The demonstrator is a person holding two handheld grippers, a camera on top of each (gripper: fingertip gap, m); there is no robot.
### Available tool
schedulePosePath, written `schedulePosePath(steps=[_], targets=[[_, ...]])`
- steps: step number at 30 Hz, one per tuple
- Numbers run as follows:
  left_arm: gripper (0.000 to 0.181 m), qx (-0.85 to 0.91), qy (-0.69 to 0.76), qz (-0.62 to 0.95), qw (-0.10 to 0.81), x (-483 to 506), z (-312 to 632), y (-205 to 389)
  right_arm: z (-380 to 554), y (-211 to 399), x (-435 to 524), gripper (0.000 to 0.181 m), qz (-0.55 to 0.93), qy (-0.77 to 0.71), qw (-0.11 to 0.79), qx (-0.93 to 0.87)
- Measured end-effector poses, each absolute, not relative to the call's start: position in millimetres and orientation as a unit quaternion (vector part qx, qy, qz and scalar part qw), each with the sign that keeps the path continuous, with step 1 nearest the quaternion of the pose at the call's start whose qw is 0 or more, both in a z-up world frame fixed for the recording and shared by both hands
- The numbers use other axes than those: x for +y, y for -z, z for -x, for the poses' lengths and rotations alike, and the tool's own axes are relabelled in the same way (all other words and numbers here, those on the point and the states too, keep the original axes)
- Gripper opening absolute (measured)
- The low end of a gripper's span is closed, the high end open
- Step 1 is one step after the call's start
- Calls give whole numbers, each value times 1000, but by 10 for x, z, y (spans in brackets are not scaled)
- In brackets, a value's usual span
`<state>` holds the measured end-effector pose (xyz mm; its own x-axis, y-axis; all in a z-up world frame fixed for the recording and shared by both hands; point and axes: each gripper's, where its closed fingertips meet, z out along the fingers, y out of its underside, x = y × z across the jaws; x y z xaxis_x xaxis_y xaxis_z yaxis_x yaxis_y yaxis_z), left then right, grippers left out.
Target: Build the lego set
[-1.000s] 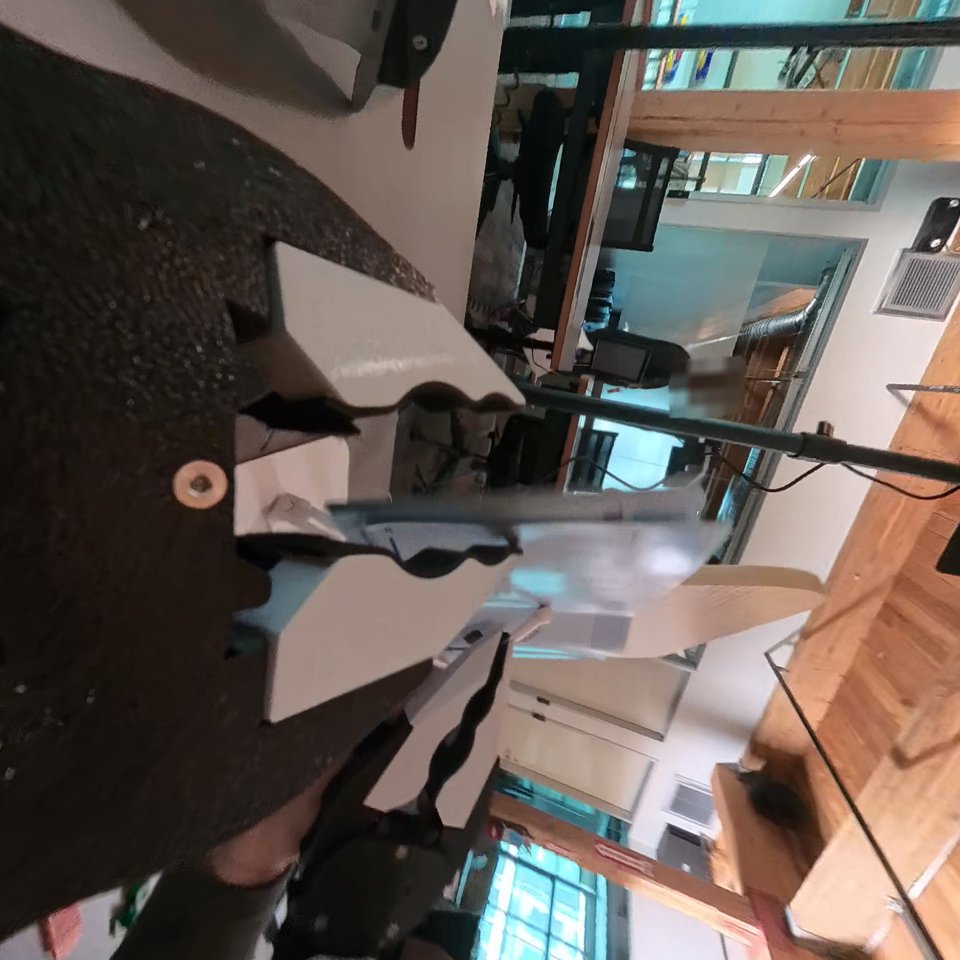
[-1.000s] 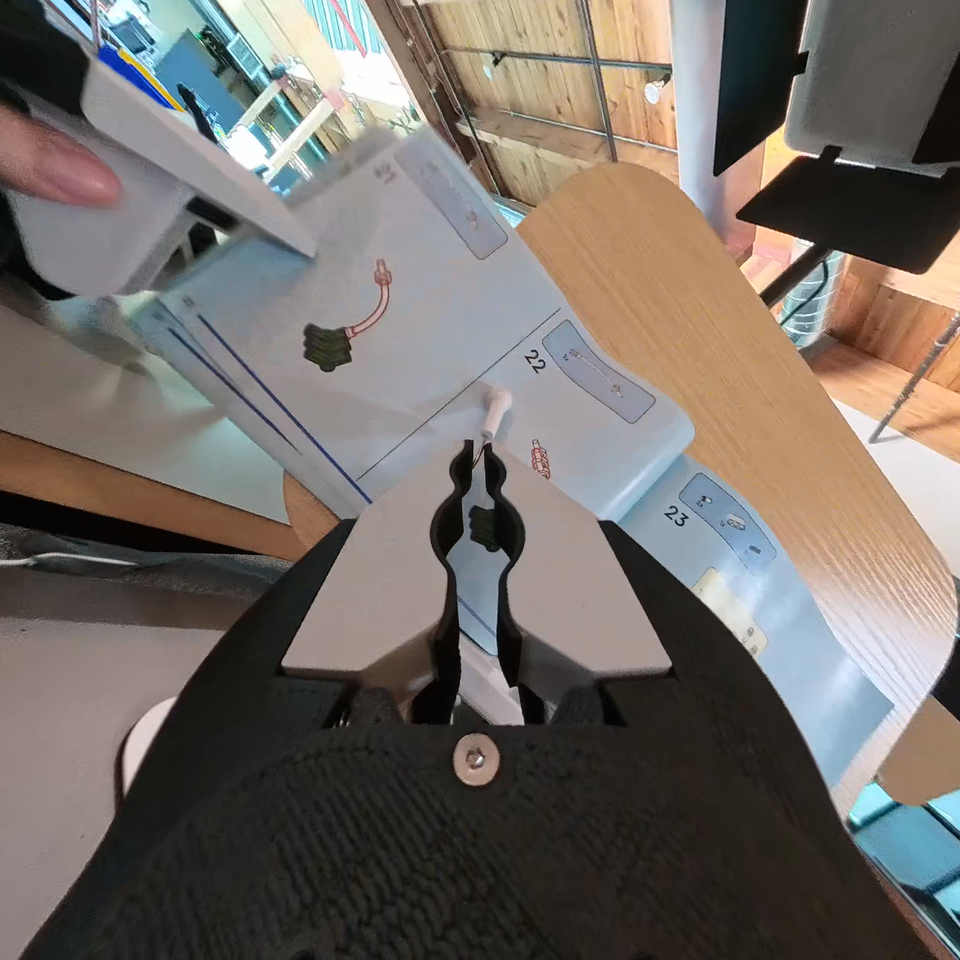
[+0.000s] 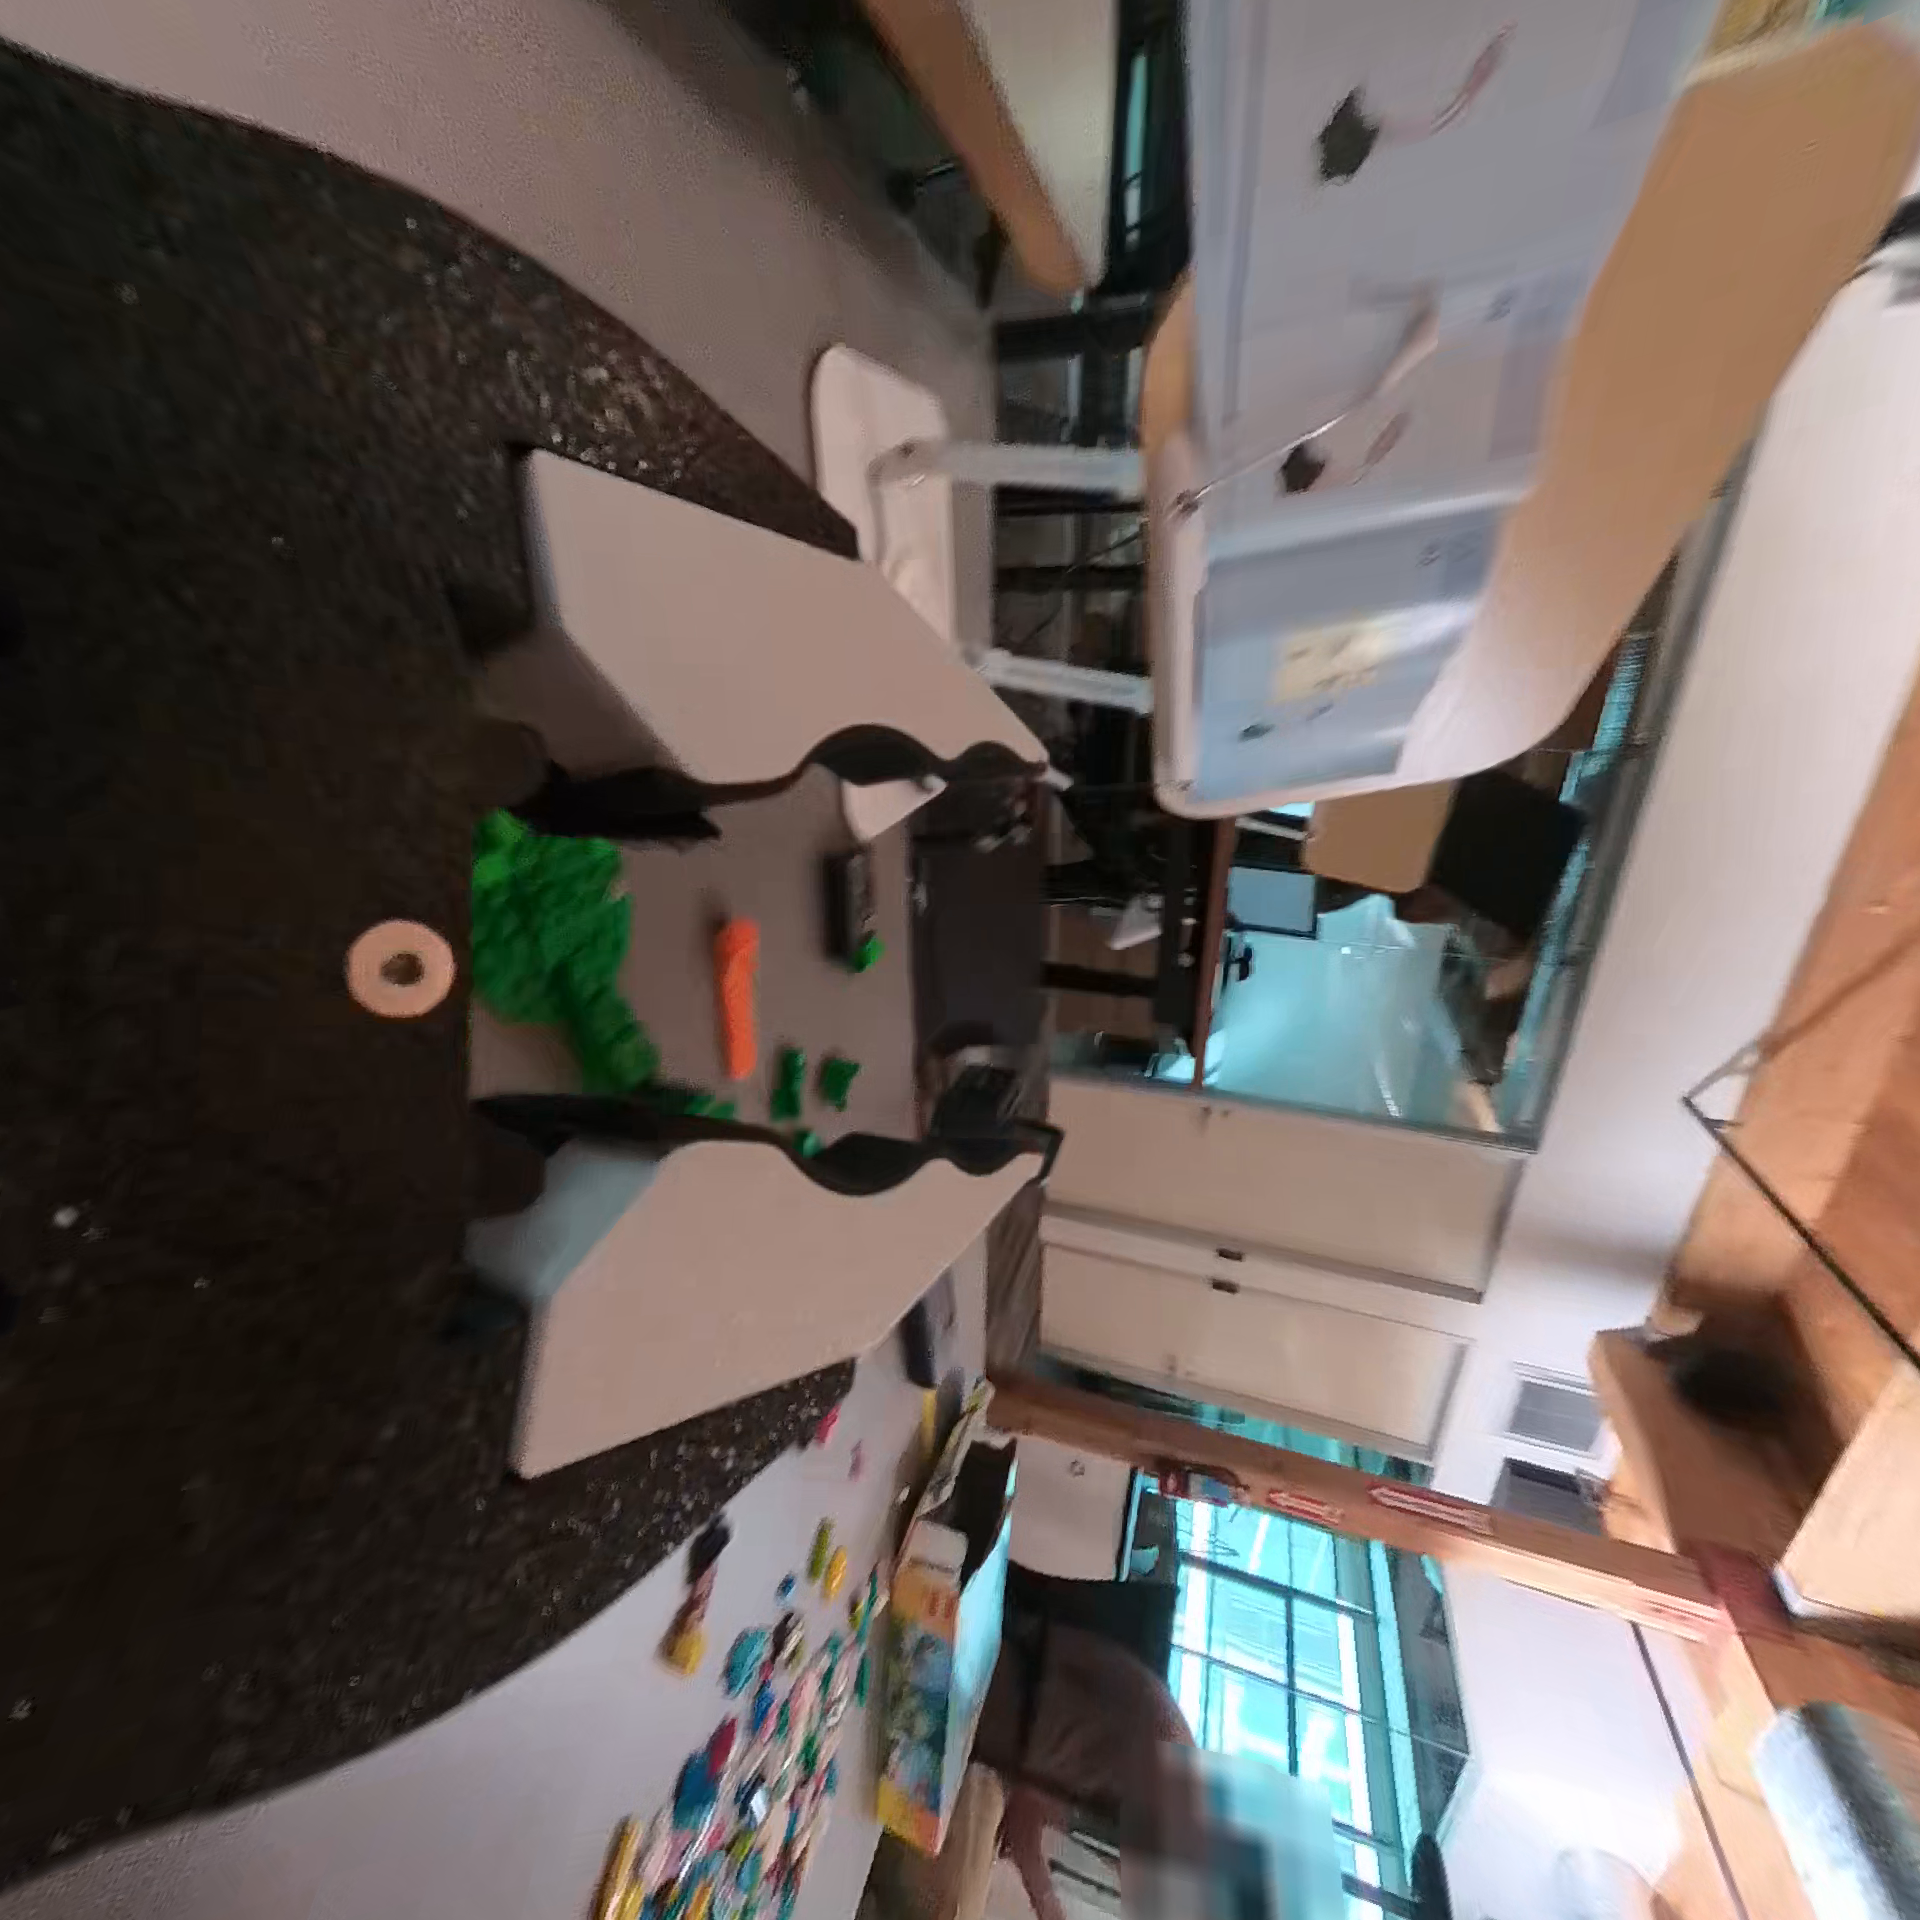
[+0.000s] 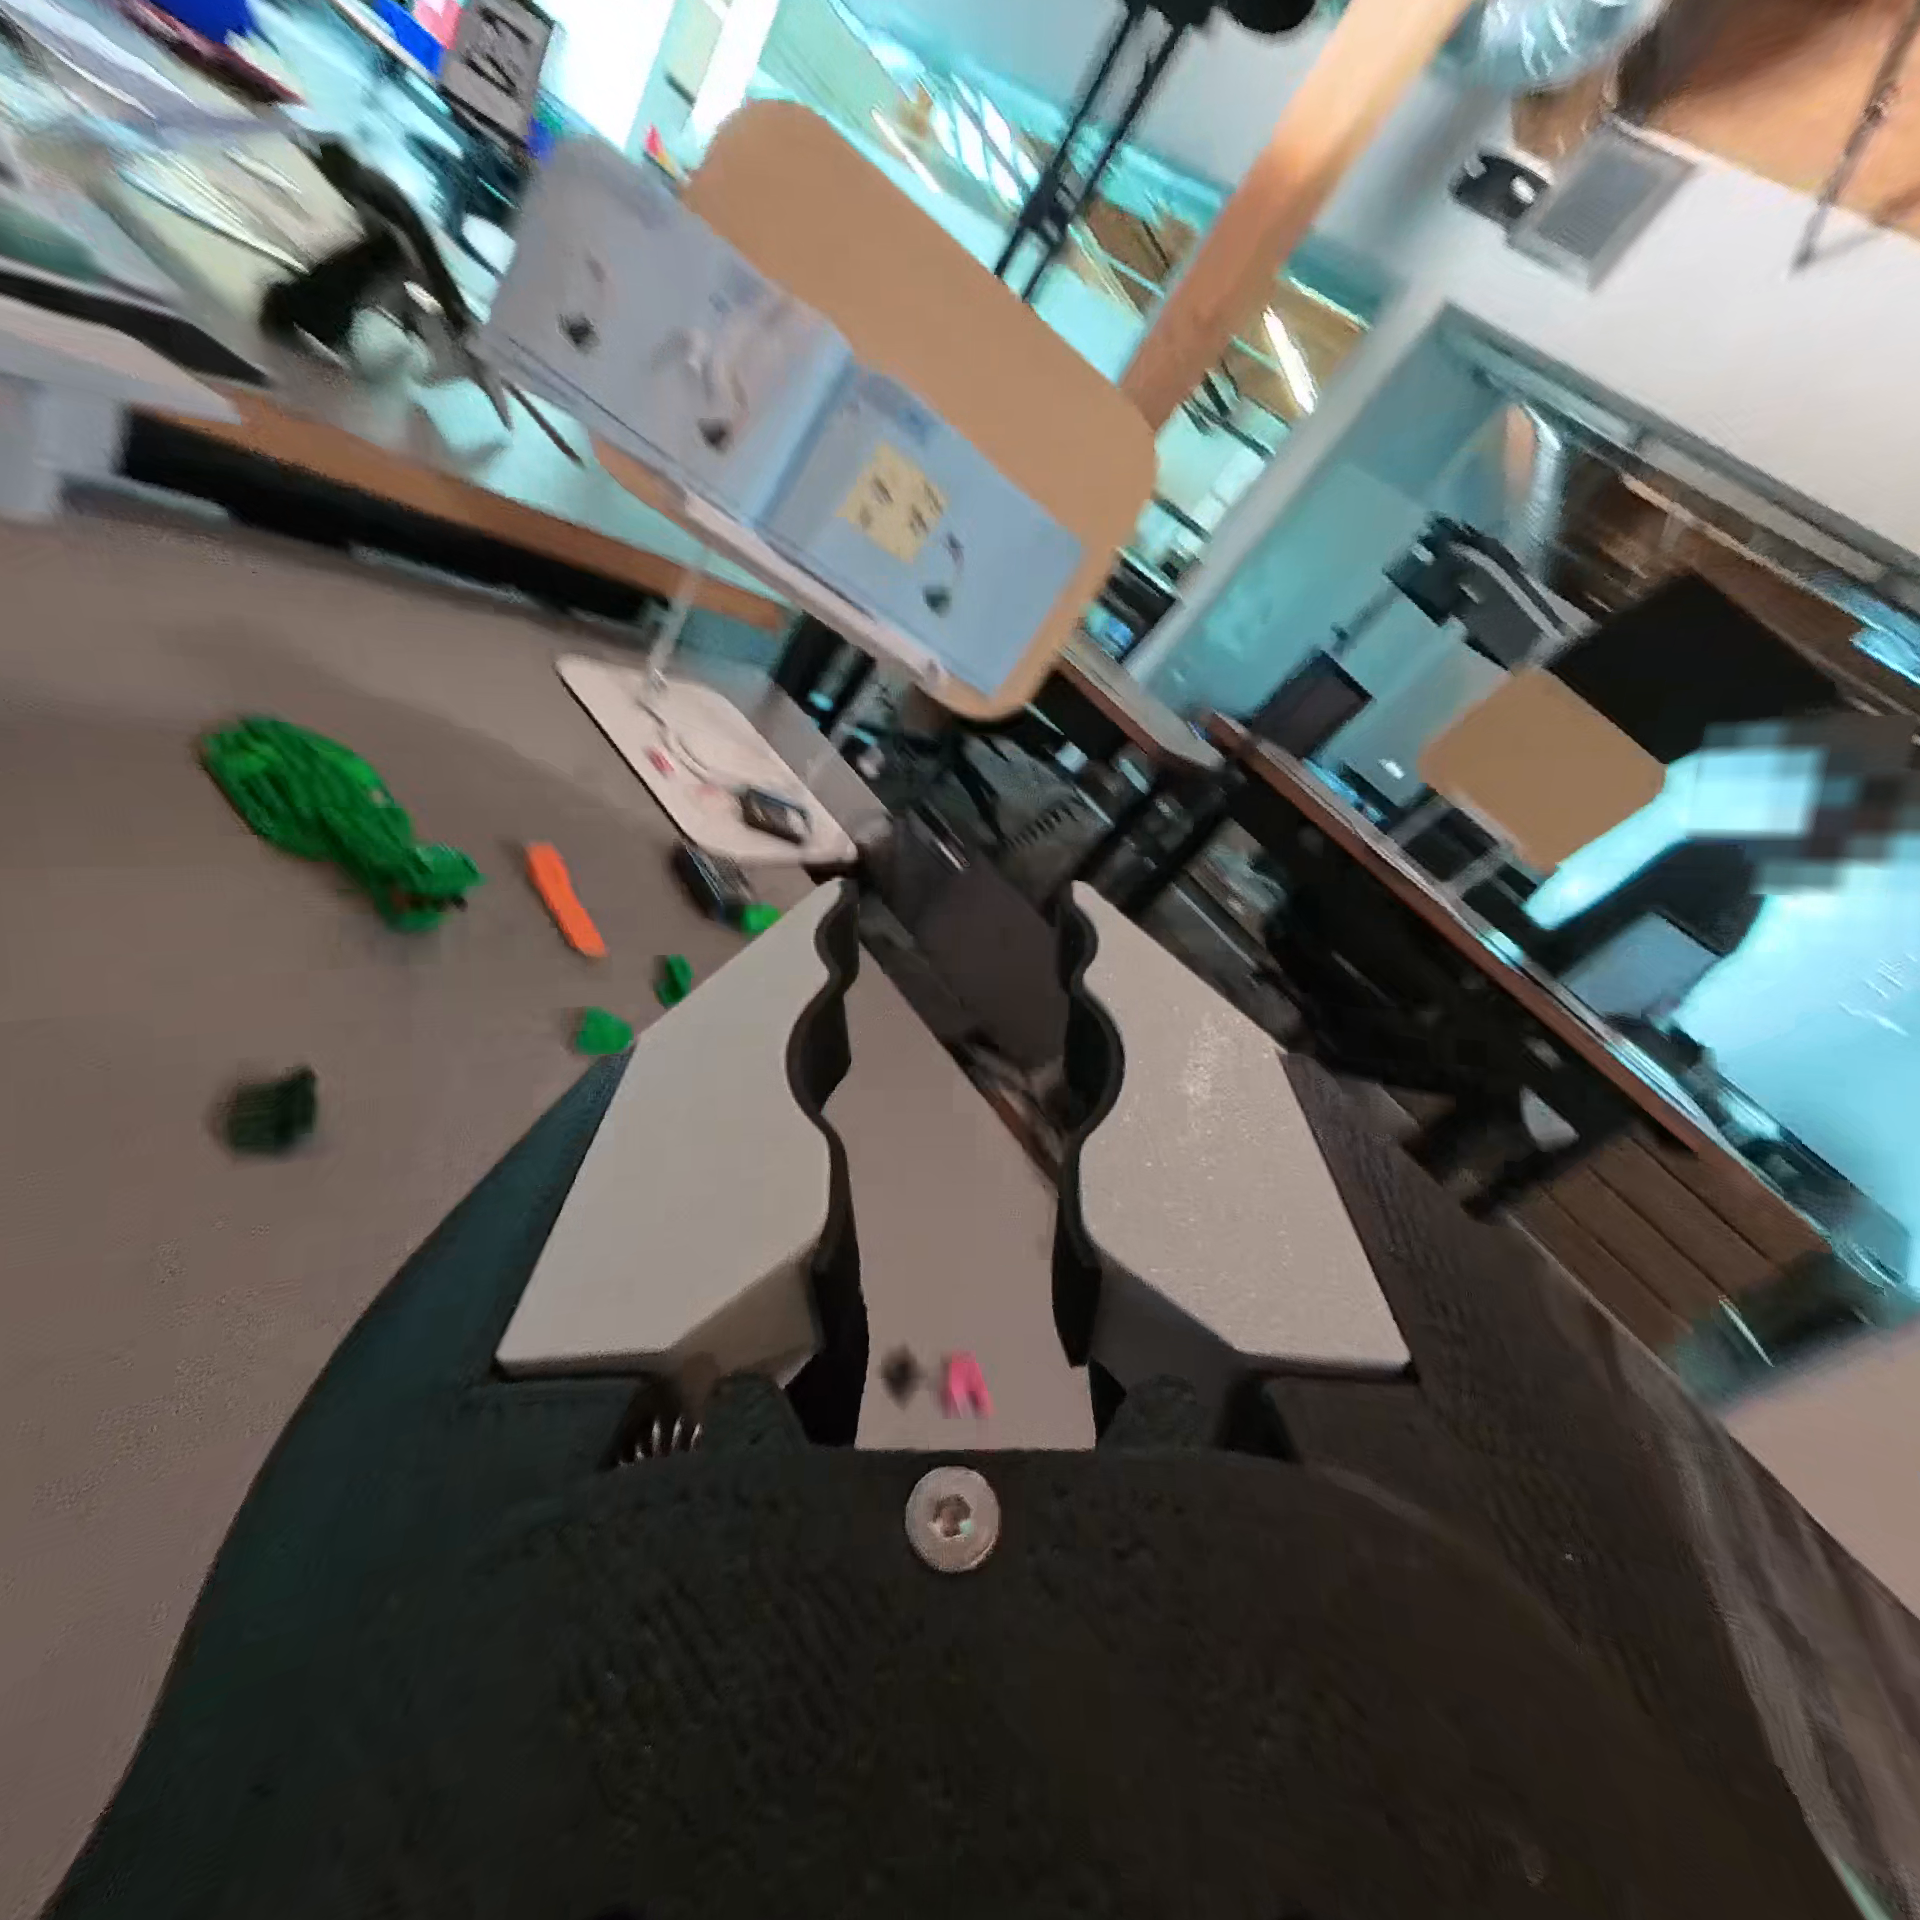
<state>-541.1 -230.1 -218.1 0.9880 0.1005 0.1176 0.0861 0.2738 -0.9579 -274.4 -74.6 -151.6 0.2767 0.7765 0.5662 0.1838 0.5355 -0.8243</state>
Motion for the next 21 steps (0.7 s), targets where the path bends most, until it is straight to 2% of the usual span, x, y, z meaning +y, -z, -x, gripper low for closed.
schedulePosePath(steps=[3,5,8,11,15,18,21], targets=[[64,-91,-16,615,783,-2333,5104,2386,2010,1682,-533,35,486,-159,684,-520],[57,-112,-87,622,770,-2388,5113,2480,1450,1851,-331,30,530,-115,691,-478],[59,-126,-158,582,788,-2563,5196,2387,704,2176,-121,30,608,-108,669,-415],[61,-118,-177,582,785,-2582,5269,2426,191,2409,29,17,661,-112,640,-376],[61,-100,-165,594,781,-2511,5238,2481,183,2740,124,13,708,-156,564,-396],[56,-65,-192,597,776,-2478,5148,2478,574,3123,89,14,729,-186,442,-488],[53,-33,-212,606,766,-2422,5065,2507,905,3490,147,14,724,-148,333,-586]])
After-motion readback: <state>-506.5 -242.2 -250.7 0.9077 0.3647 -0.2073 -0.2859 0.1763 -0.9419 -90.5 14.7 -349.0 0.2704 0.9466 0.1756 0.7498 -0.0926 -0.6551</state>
